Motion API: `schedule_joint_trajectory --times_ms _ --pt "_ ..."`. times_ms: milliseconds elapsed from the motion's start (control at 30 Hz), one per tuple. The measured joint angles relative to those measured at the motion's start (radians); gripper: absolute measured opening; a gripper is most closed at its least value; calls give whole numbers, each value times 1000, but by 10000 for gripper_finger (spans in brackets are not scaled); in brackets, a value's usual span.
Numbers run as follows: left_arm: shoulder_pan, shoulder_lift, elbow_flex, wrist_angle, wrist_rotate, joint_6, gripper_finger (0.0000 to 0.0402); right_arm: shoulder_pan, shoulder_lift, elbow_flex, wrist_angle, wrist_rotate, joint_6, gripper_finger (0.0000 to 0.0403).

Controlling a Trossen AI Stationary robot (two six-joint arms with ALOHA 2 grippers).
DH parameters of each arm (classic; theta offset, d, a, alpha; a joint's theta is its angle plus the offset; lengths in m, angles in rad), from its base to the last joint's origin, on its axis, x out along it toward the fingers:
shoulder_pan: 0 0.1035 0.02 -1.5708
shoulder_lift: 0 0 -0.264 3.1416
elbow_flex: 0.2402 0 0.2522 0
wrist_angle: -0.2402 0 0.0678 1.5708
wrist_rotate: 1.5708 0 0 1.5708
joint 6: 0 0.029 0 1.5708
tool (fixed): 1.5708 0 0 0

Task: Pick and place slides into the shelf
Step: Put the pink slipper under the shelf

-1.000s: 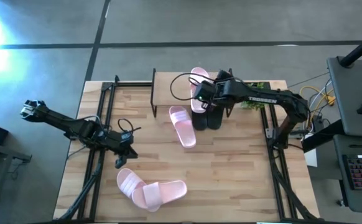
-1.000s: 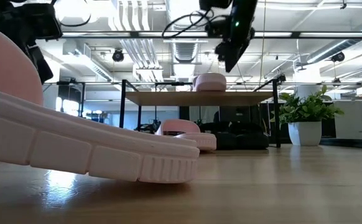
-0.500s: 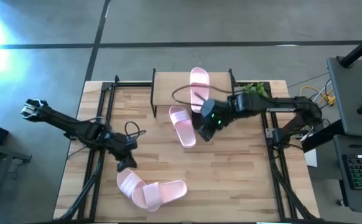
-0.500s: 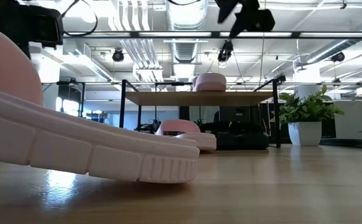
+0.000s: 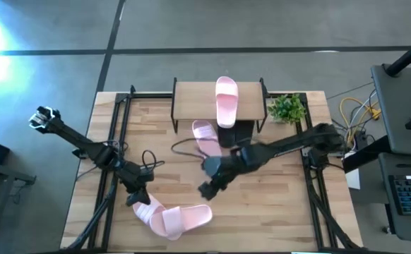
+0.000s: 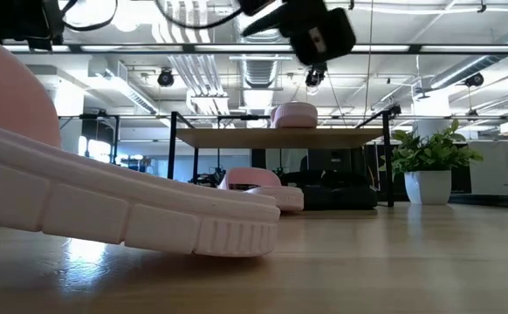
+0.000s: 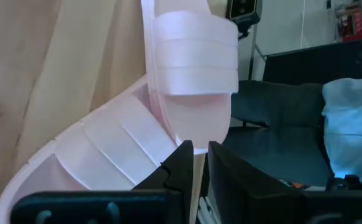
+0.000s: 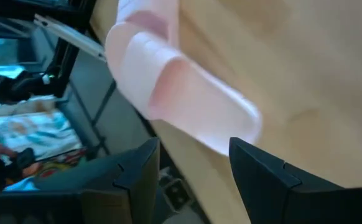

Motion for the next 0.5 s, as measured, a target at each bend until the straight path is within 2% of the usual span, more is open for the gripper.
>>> schedule_joint_trajectory --times_ms 400,500 --pt "-56 -14 -34 -14 -22 7 36 40 277 0 552 -18 234 185" --pt "-65 -13 -37 -15 -23 7 36 46 313 0 614 -28 269 187"
